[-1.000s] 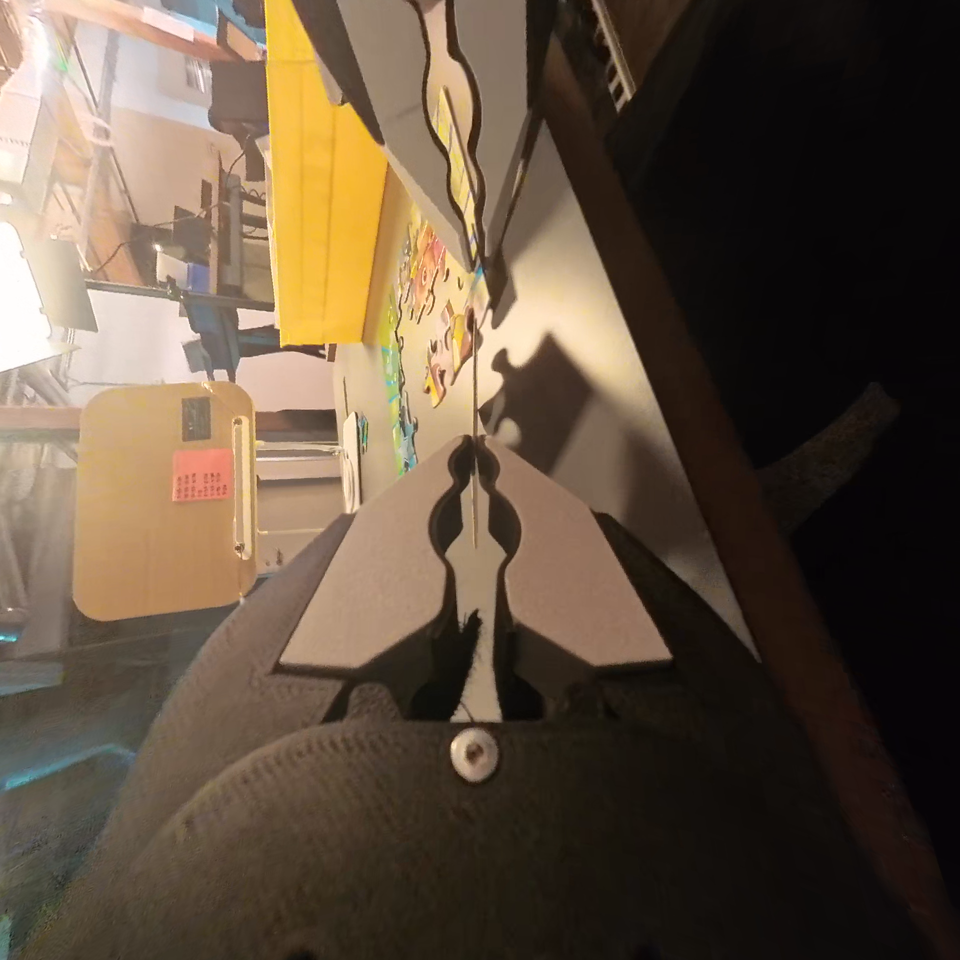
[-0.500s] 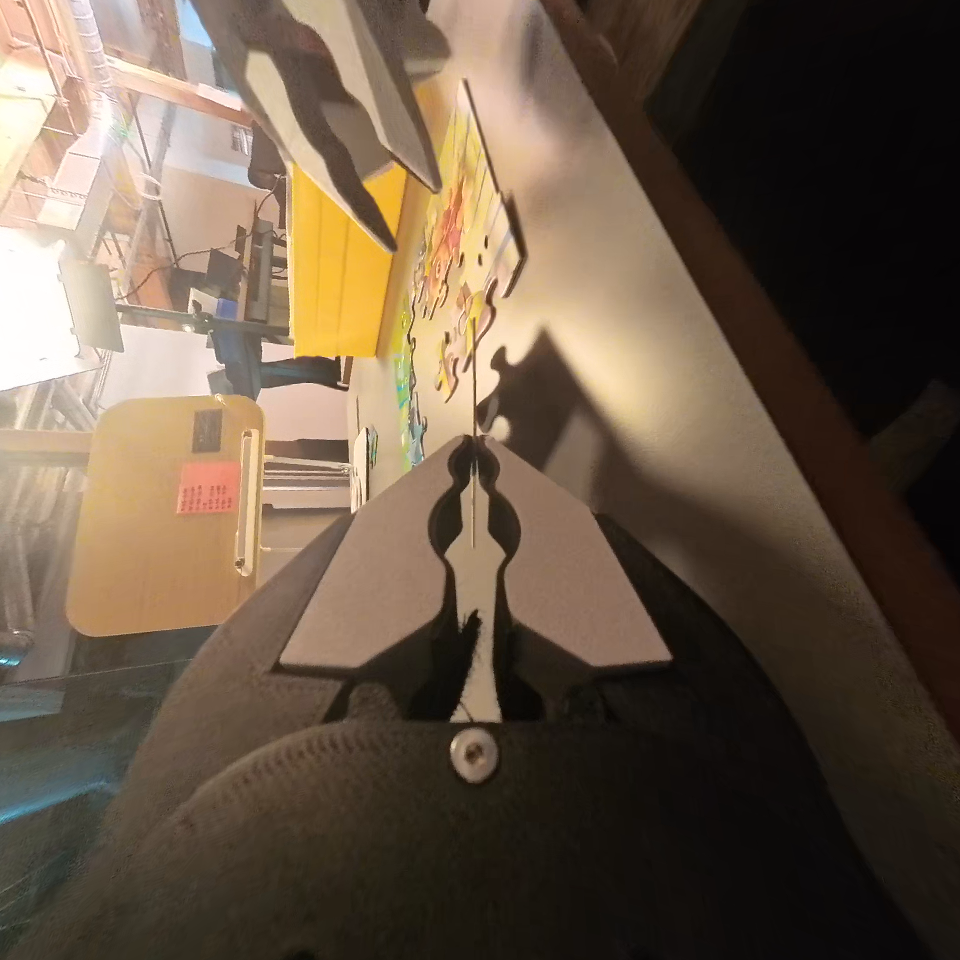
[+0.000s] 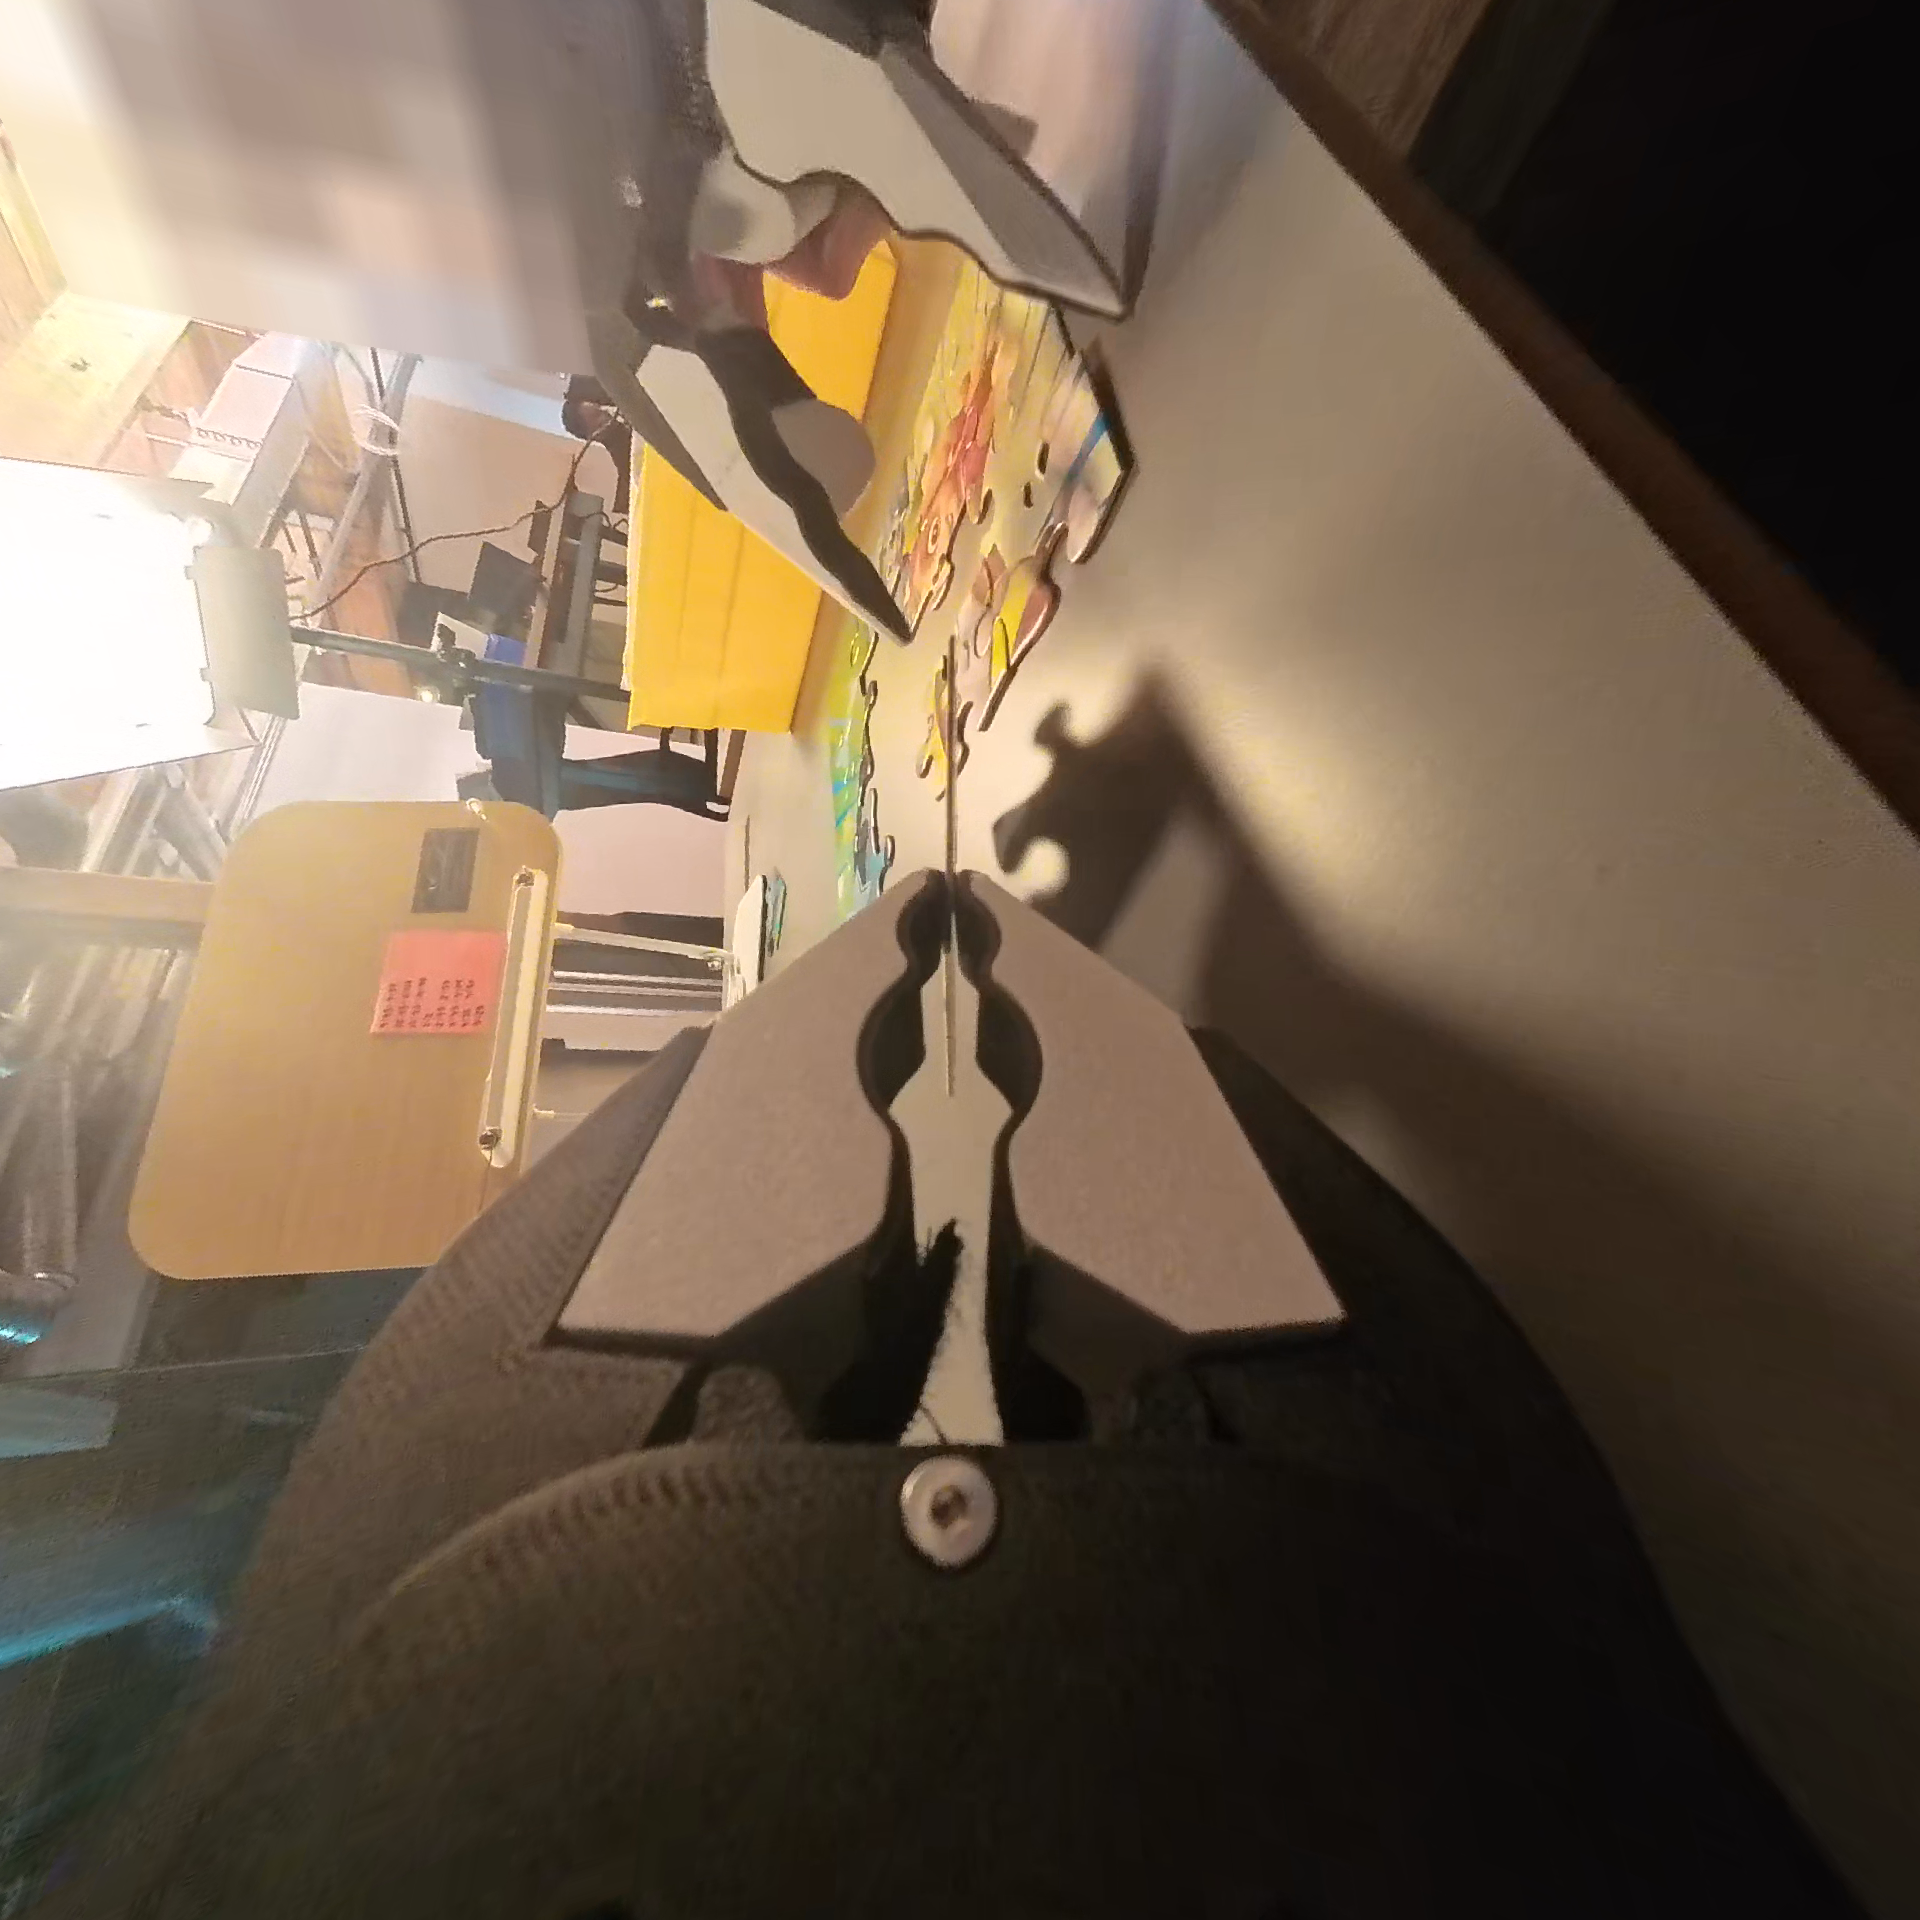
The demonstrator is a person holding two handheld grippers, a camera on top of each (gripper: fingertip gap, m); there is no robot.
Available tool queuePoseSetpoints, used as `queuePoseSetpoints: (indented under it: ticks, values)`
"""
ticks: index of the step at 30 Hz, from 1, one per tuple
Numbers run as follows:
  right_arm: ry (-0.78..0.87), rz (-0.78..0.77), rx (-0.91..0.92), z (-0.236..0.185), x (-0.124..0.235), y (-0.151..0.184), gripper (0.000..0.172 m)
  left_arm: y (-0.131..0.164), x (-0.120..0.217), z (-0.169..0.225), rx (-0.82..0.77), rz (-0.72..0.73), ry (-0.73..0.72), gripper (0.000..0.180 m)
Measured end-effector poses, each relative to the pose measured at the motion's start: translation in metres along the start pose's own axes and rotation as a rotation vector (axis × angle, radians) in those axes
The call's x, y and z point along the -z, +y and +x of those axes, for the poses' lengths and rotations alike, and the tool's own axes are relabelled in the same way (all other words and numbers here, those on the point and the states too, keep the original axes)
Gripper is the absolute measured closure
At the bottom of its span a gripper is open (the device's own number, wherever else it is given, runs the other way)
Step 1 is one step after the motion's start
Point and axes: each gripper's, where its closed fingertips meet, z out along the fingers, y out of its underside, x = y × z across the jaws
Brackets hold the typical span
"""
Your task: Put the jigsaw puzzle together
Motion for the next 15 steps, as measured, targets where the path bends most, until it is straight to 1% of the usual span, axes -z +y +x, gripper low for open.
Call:
queuePoseSetpoints:
  ticks: [4, 15]
  values:
    - [0.034, -0.005, 0.003, 0.0062, 0.0014, -0.0004, 0.078, -0.0001, 0.0006, 0.0001, 0.000, 0.007, 0.000, 0.180]
    - [0.073, 0.002, -0.013, 0.0106, 0.0033, 0.0021, 0.086, 0.0028, 0.0004, -0.0024, 0.024, 0.003, -0.010, 0.180]
